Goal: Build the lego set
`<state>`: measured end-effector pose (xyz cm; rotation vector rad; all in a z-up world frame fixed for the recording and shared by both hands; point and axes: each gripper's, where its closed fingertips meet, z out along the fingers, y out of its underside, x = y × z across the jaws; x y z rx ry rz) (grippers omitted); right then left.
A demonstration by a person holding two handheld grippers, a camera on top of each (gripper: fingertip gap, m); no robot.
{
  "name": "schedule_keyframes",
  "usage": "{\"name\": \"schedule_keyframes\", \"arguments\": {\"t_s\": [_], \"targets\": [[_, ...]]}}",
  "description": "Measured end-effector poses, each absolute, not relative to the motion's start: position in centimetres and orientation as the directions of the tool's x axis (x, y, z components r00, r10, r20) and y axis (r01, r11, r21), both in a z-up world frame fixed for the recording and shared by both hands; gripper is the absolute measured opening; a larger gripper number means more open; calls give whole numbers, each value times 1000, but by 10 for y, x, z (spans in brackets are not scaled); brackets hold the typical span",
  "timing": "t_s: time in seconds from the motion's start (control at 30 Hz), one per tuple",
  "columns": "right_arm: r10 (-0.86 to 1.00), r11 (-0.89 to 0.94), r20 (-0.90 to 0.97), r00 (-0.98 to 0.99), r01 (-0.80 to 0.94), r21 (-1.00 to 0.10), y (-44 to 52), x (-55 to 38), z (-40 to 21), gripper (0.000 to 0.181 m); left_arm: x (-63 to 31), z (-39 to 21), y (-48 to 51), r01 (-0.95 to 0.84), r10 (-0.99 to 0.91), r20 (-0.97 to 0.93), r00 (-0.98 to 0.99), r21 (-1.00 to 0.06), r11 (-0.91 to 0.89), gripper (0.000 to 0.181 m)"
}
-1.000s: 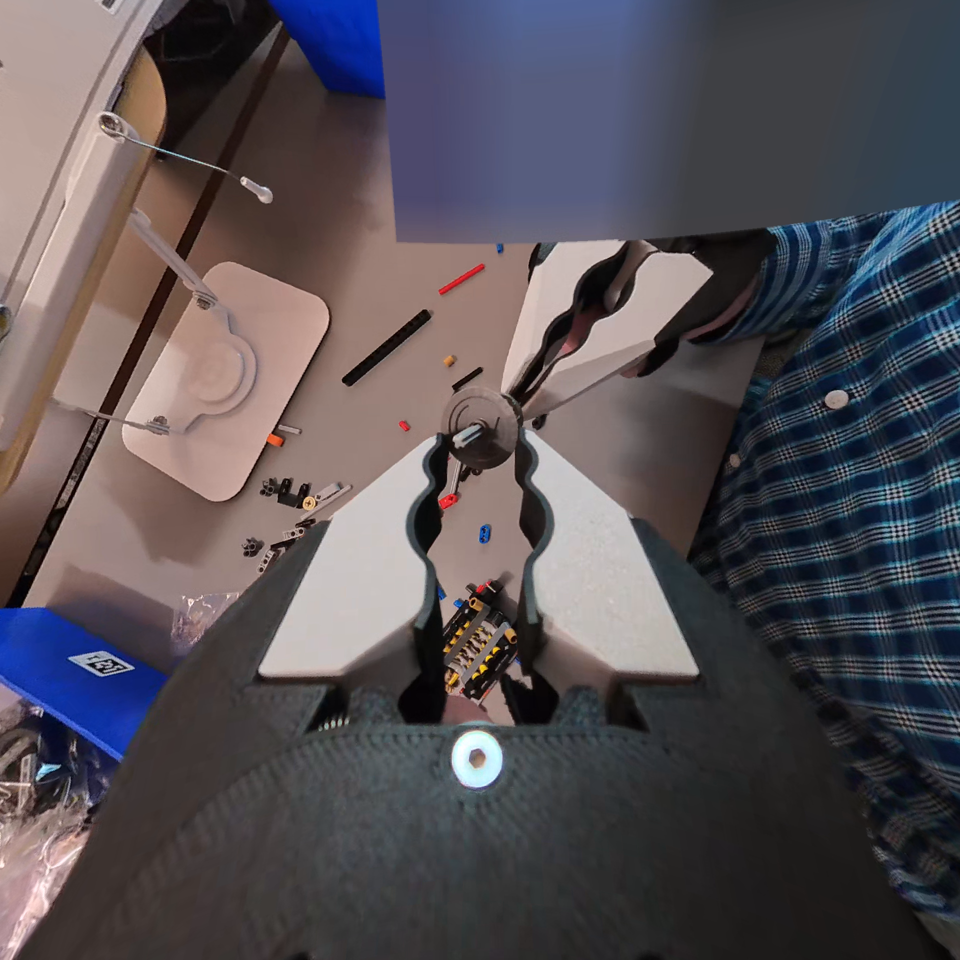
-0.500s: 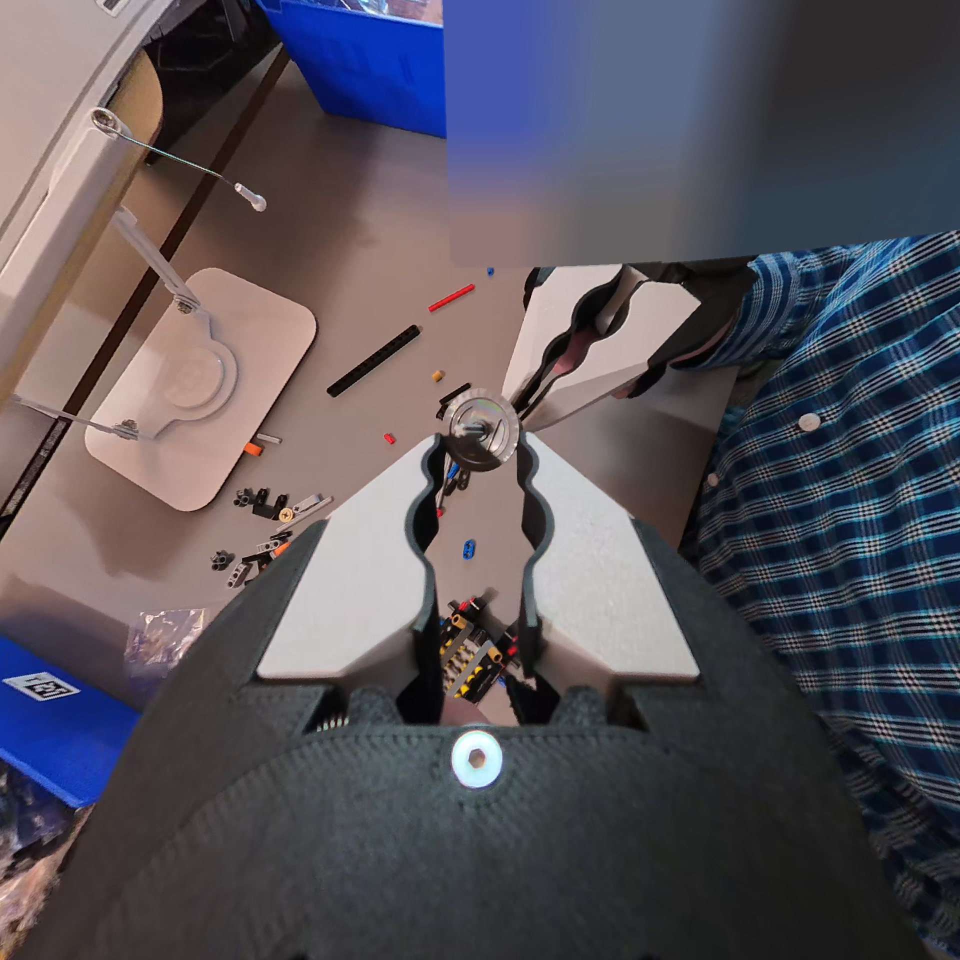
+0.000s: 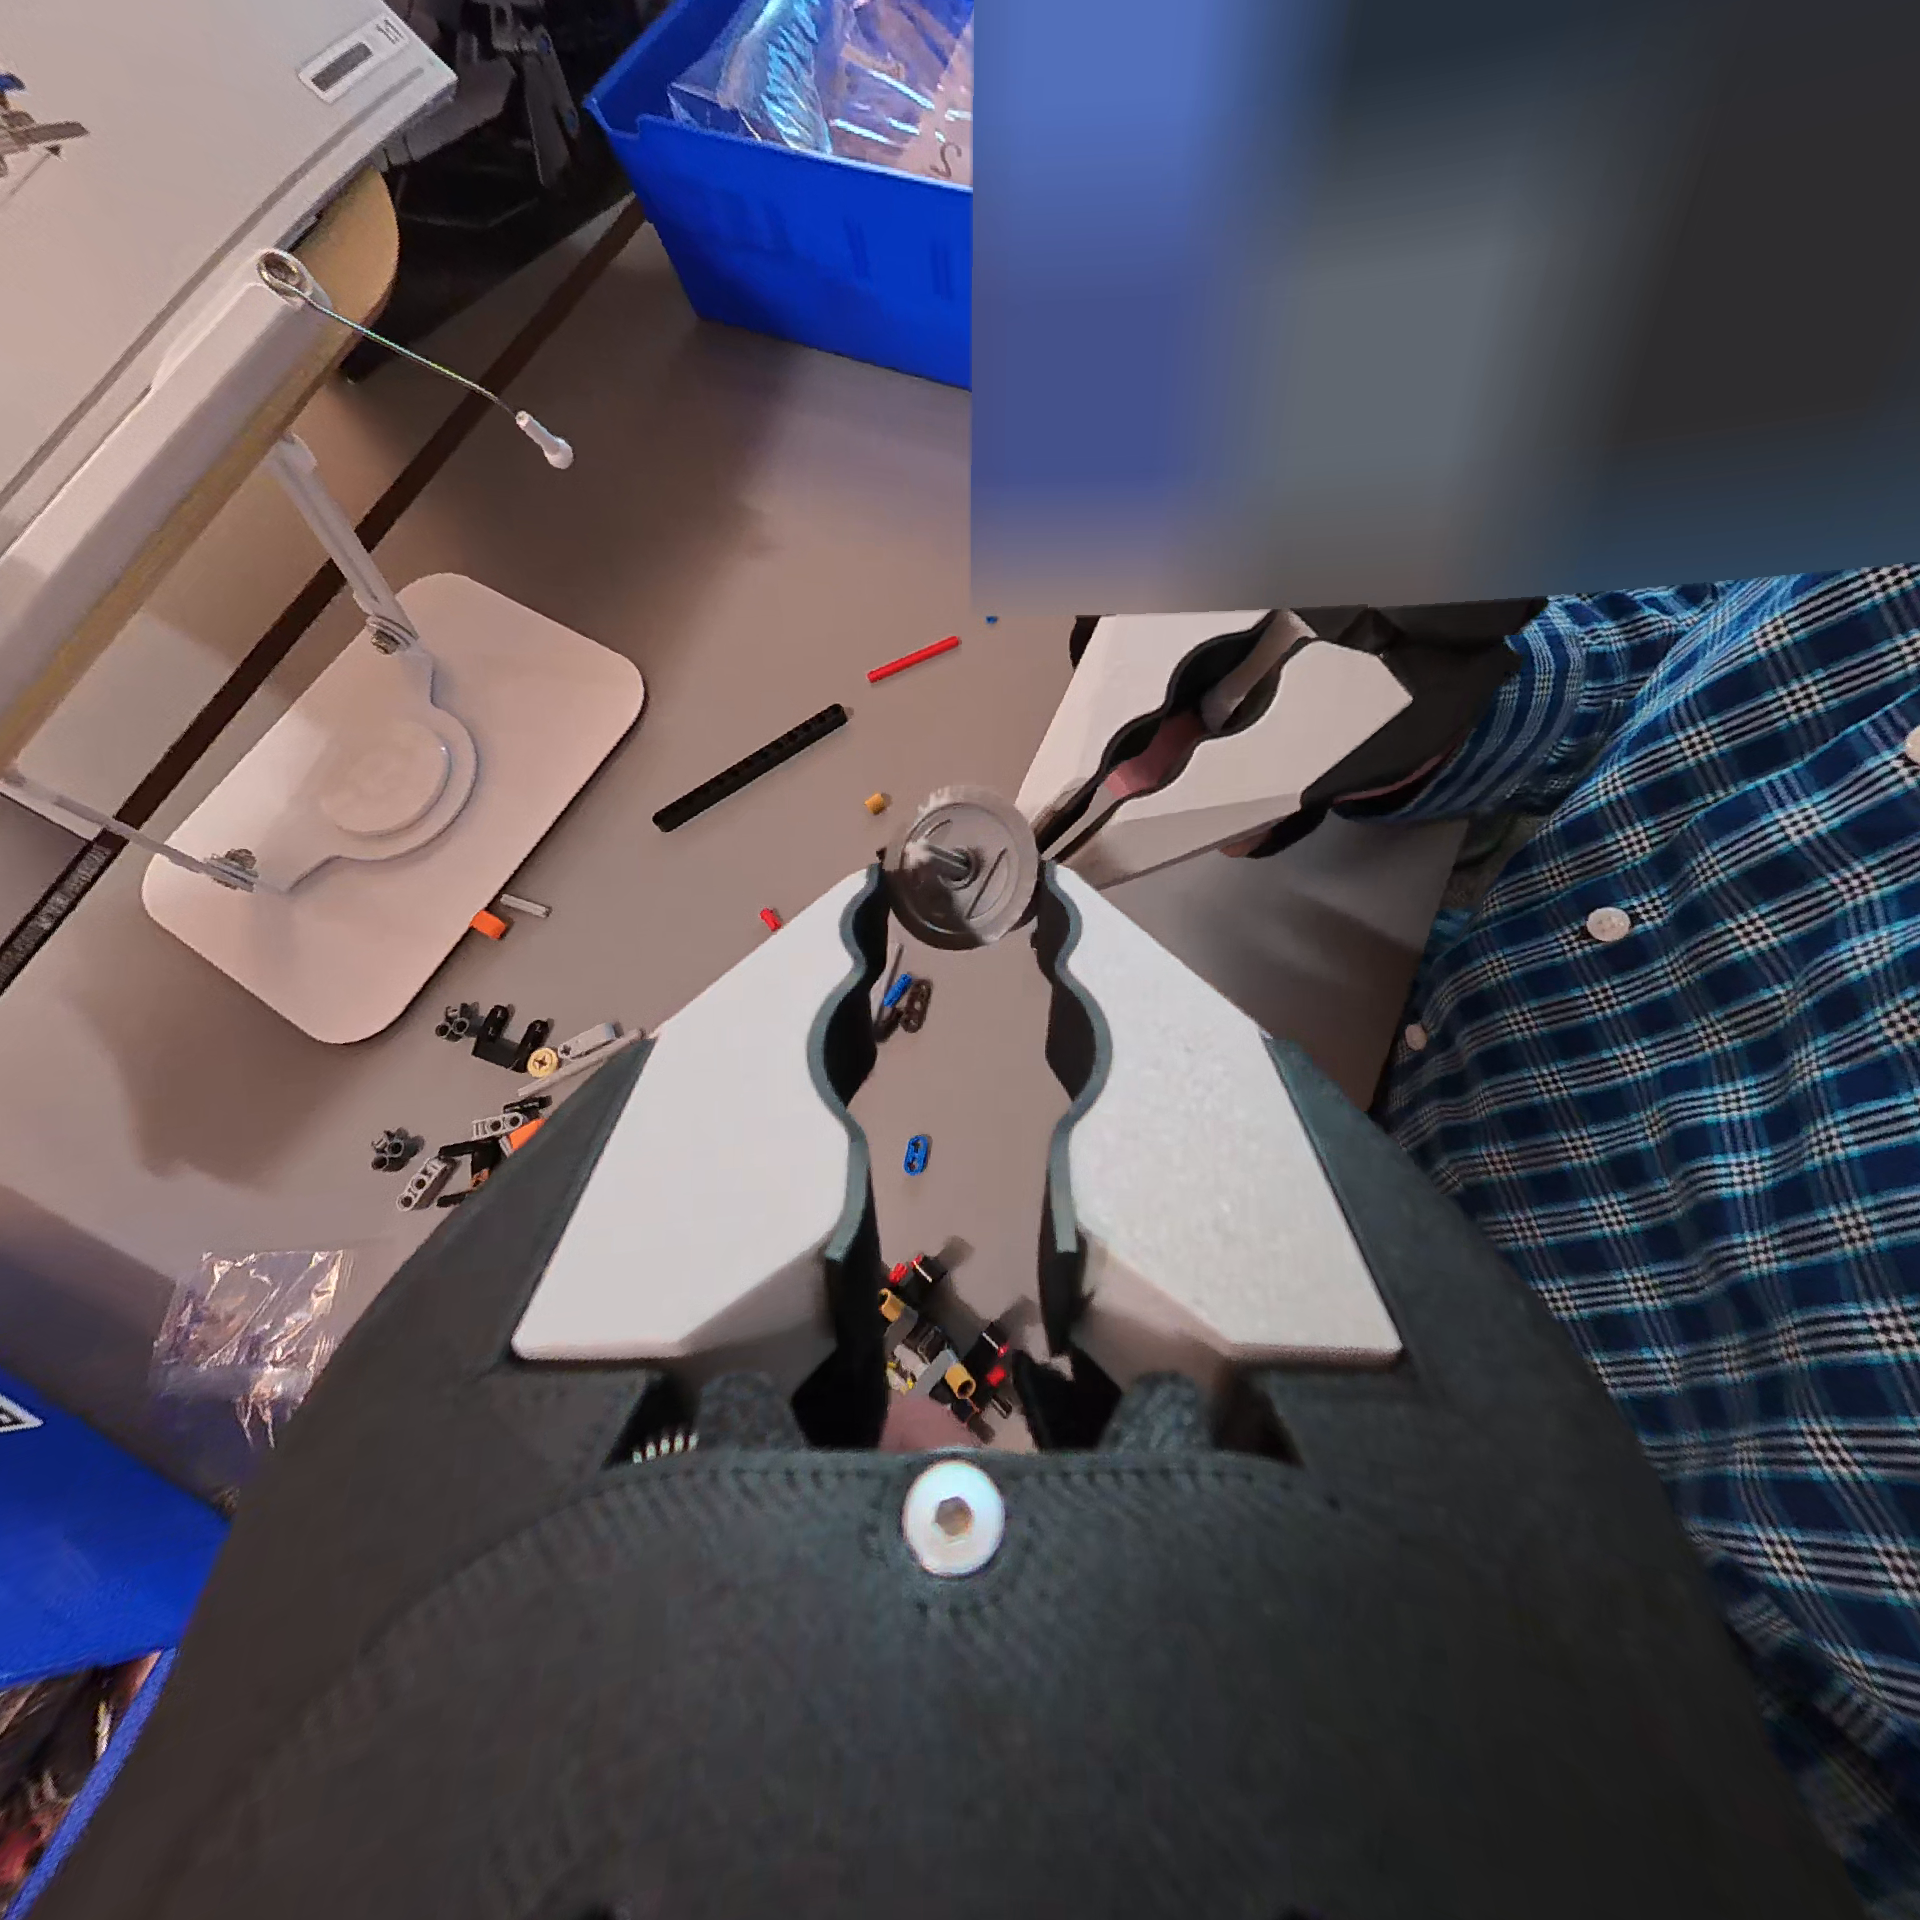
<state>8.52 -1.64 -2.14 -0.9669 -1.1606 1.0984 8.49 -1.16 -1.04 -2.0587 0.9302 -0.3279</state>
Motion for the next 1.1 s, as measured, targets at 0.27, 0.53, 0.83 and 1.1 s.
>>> {"name": "schedule_keyframes", "arguments": {"t_s": [0.27, 0.53, 0.83, 1.1], "targets": [[985, 171, 166, 45, -152, -973, -17, 85, -22, 0, 86, -10, -11, -500, -704, -127, 698, -791, -353, 26], [996, 90, 89, 19, -174, -981, -16, 85, -20, 0, 86, -11, -10, -475, -677, -143, 722, -814, -334, 26], [1000, 9, 14, -26, -189, -982, -16, 86, -20, 0, 88, -11, -10, -437, -671, -115, 733, -836, -333, 26], [996, -81, -71, -59, -193, -978, -14, 82, -21, 0, 83, -13, -8, -380, -636, -92, 766, -863, -333, 25]]}}
